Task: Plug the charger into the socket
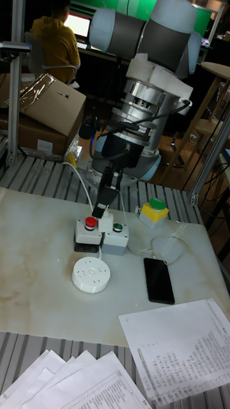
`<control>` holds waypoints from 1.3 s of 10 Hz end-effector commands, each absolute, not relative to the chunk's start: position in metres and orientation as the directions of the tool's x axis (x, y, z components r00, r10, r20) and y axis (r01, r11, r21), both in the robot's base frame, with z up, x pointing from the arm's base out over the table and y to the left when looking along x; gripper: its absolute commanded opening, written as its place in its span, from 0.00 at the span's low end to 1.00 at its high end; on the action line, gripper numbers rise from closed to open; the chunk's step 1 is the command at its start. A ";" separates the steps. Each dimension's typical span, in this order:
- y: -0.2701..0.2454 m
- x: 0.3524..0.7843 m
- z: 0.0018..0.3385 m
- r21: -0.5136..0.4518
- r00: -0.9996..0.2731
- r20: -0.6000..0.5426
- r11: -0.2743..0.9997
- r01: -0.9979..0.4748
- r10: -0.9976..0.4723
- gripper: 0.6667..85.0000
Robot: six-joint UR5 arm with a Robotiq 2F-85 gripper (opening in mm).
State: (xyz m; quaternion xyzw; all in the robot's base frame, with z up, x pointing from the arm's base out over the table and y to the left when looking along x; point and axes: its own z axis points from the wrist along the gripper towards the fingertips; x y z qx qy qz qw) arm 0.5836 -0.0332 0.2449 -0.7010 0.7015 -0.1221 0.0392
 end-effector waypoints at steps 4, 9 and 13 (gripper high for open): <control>-0.047 0.503 0.234 0.144 0.228 0.150 -0.207 -0.968 -0.962 0.01; -0.026 0.506 0.199 0.106 0.259 0.069 -0.251 -0.962 -0.963 0.33; -0.015 0.510 0.184 0.053 0.260 0.023 -0.258 -0.965 -0.965 0.31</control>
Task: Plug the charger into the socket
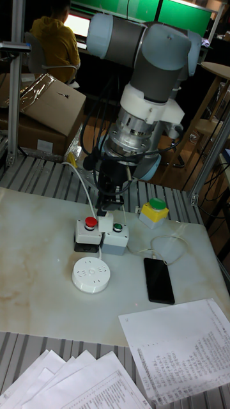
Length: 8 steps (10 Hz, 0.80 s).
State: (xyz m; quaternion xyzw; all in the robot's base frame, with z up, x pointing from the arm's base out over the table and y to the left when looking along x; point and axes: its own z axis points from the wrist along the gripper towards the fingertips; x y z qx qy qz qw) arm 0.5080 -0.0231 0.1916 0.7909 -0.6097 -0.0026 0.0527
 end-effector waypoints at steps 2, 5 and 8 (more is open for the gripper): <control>-0.017 0.515 0.187 0.036 0.256 0.026 -0.255 -0.966 -0.966 0.27; -0.034 0.535 0.189 -0.019 0.266 0.113 -0.269 -0.963 -0.957 0.27; -0.046 0.541 0.190 -0.023 0.294 0.164 -0.302 -0.953 -0.942 0.28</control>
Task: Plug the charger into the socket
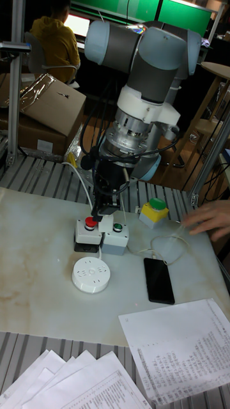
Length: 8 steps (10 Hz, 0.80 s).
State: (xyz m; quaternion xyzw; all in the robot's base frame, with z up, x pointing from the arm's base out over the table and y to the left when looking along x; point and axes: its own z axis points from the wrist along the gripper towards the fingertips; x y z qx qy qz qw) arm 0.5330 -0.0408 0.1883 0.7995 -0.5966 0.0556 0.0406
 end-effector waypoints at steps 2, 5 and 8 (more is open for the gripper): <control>-0.036 0.532 0.189 -0.003 0.304 0.115 -0.306 -0.952 -0.946 0.35; -0.029 0.499 0.181 0.063 0.316 0.068 -0.312 -0.948 -0.946 0.52; -0.020 0.466 0.164 0.047 0.276 0.021 -0.275 -0.960 -0.961 0.56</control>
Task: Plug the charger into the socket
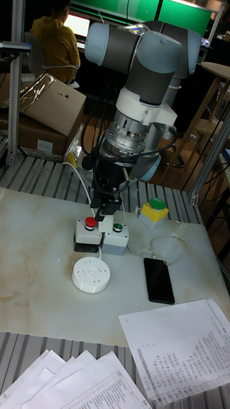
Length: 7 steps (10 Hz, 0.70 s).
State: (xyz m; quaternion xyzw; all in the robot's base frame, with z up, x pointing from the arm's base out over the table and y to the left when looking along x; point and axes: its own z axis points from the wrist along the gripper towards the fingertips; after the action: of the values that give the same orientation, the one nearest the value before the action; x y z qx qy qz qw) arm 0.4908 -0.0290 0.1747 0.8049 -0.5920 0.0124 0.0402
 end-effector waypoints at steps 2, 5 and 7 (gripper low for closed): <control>-0.020 0.454 0.159 0.033 0.253 0.003 -0.252 -0.967 -0.968 0.58; -0.013 0.450 0.151 0.002 0.226 -0.009 -0.226 -0.974 -0.974 0.58; -0.011 0.453 0.149 -0.014 0.214 -0.010 -0.214 -0.977 -0.977 0.58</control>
State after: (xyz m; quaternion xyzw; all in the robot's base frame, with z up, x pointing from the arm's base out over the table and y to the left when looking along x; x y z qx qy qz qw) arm 0.4548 -0.0176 0.1528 0.7863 -0.6178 0.0007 0.0075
